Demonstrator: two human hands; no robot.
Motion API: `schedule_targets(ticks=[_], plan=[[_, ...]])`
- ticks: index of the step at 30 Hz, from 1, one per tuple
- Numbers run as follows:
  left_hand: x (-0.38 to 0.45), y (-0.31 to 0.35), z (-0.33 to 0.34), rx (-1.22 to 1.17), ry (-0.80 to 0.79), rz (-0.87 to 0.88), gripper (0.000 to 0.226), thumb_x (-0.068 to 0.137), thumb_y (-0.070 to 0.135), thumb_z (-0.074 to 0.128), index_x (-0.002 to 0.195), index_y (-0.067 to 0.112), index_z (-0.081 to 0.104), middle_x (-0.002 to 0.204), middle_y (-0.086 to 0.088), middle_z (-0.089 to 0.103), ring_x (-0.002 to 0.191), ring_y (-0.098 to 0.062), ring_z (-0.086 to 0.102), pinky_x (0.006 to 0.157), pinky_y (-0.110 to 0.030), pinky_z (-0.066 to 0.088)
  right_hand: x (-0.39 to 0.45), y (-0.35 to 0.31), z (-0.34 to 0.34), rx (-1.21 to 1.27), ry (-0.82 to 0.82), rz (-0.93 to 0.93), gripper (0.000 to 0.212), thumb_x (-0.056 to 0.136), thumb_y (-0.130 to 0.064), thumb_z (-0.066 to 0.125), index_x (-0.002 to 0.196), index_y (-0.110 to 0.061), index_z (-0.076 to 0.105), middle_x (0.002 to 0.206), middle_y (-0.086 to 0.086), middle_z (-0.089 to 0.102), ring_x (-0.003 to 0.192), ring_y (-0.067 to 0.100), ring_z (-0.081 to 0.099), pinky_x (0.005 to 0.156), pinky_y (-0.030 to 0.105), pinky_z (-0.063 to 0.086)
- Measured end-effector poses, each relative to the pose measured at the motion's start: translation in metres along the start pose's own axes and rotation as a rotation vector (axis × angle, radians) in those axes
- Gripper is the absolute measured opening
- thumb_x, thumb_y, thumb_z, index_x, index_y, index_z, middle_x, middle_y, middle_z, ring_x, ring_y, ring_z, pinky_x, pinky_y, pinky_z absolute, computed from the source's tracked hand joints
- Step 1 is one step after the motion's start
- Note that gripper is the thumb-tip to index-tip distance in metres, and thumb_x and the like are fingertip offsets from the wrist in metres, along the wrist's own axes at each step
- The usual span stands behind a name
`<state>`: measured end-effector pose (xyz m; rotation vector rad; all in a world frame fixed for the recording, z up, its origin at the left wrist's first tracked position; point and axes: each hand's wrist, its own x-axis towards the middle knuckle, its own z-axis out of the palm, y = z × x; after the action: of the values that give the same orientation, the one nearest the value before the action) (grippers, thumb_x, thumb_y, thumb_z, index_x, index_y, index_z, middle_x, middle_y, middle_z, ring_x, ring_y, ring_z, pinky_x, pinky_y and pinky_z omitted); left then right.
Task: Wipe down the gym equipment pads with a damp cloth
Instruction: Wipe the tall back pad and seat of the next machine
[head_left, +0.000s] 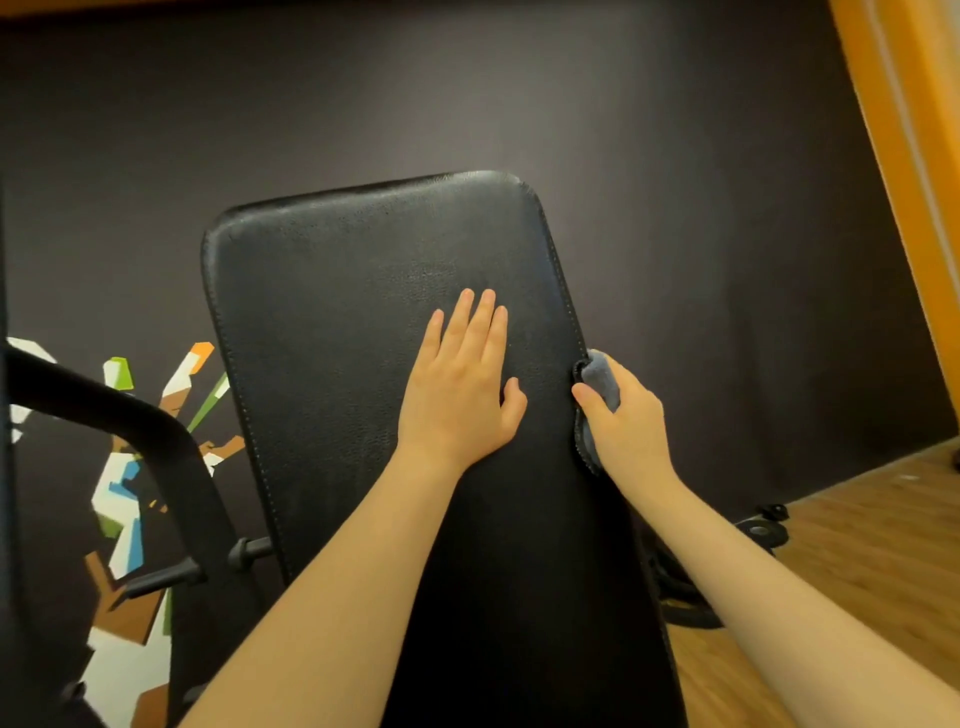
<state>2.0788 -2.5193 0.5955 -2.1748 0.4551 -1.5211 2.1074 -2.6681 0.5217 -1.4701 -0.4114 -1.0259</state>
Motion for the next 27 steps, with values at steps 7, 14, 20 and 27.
schedule_targets(ticks=[7,14,20,27], plan=[[-0.037,0.023,0.006,-0.035,-0.015,0.007,0.066,0.083,0.036,0.034,0.139,0.001,0.044,0.147,-0.016,0.041,0.139,-0.032,0.033,0.113,-0.044,0.023,-0.056,0.036,-0.008,-0.075,0.02,0.005,0.049,0.09,-0.015,0.056,0.137,-0.015,0.042,0.121,-0.013,0.047,0.114,-0.002,0.043,0.085,-0.006,0.026],[-0.048,0.031,0.01,-0.016,-0.03,-0.007,0.066,0.083,0.034,0.036,0.139,0.001,0.044,0.148,-0.016,0.04,0.139,-0.031,0.033,0.113,-0.045,0.024,-0.063,0.04,-0.016,-0.119,-0.05,0.05,0.041,0.091,-0.014,0.055,0.132,-0.01,0.049,0.121,-0.001,0.058,0.109,0.003,0.048,0.091,0.01,0.03],[-0.049,0.032,0.012,-0.024,-0.011,-0.004,0.065,0.083,0.033,0.036,0.14,0.0,0.043,0.148,-0.016,0.04,0.14,-0.032,0.032,0.113,-0.046,0.025,-0.042,0.026,-0.002,-0.068,0.049,-0.007,0.044,0.092,-0.012,0.054,0.135,-0.009,0.045,0.121,-0.012,0.046,0.116,0.001,0.041,0.085,-0.009,0.023],[-0.048,0.031,0.01,-0.008,-0.016,-0.006,0.065,0.084,0.034,0.034,0.14,0.0,0.043,0.148,-0.017,0.04,0.139,-0.032,0.033,0.113,-0.045,0.023,-0.135,0.065,-0.026,-0.101,-0.065,0.198,0.047,0.092,-0.012,0.053,0.137,-0.016,0.042,0.123,-0.007,0.053,0.114,0.0,0.042,0.093,0.006,0.028]])
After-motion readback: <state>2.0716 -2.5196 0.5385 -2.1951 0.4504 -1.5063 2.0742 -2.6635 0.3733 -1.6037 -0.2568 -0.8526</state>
